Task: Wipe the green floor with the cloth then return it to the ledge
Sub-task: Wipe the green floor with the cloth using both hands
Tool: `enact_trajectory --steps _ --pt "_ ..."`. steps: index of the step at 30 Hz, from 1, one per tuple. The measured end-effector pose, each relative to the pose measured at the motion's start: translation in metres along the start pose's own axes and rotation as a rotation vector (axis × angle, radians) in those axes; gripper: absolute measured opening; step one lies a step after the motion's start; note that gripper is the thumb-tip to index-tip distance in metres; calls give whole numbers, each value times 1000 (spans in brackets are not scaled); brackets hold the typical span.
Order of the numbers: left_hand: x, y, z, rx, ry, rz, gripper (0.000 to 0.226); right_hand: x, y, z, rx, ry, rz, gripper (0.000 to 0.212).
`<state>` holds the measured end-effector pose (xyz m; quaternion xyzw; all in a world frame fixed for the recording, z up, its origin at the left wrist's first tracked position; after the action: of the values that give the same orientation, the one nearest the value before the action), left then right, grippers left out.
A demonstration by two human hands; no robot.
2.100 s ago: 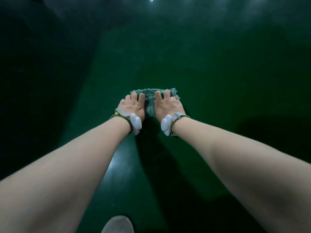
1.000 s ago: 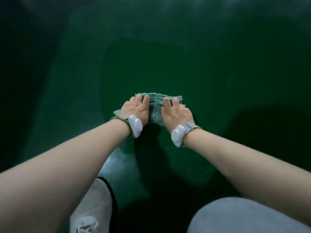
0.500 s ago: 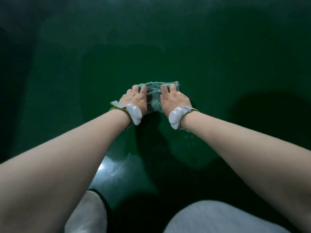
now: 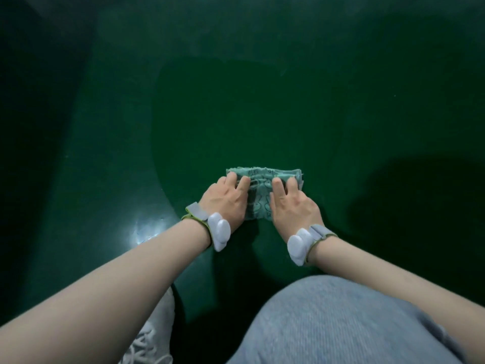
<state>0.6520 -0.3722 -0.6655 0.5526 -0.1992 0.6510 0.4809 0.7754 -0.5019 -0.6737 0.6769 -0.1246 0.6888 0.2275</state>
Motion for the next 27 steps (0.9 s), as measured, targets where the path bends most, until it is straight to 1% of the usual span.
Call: enact_trajectory --steps 4,9,12,16,21,24,27 --pt "-18 17 26 -71 2 -34 27 -10 47 12 -62 80 18 41" --pt "-21 -14 60 -130 26 -95 27 -14 56 39 -216 84 -7 38" --pt "-13 -48 78 -145 24 -97 33 -15 43 61 -276 62 37 33" --pt "0 -117 117 -170 -5 -144 36 -21 9 118 -337 107 129 29" --pt "18 -194 146 -215 -93 -129 44 -22 -49 178 -385 132 134 29" --pt "27 -229 156 -230 -141 -112 57 -21 -84 203 -415 138 119 32" --pt "41 -257 157 -216 -212 -129 85 -17 -123 221 -427 121 91 29"
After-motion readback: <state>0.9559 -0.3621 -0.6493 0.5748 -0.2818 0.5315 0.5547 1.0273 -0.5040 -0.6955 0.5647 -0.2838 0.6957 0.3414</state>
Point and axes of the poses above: each hand's wrist, its own y-axis away from the middle knuckle, its own x-axis out of the back of the hand, z = x × y, the point moved 1 cm from there along -y, towards the middle knuckle, and after that the axes turned 7 degrees about y, right-handed, at the moved point
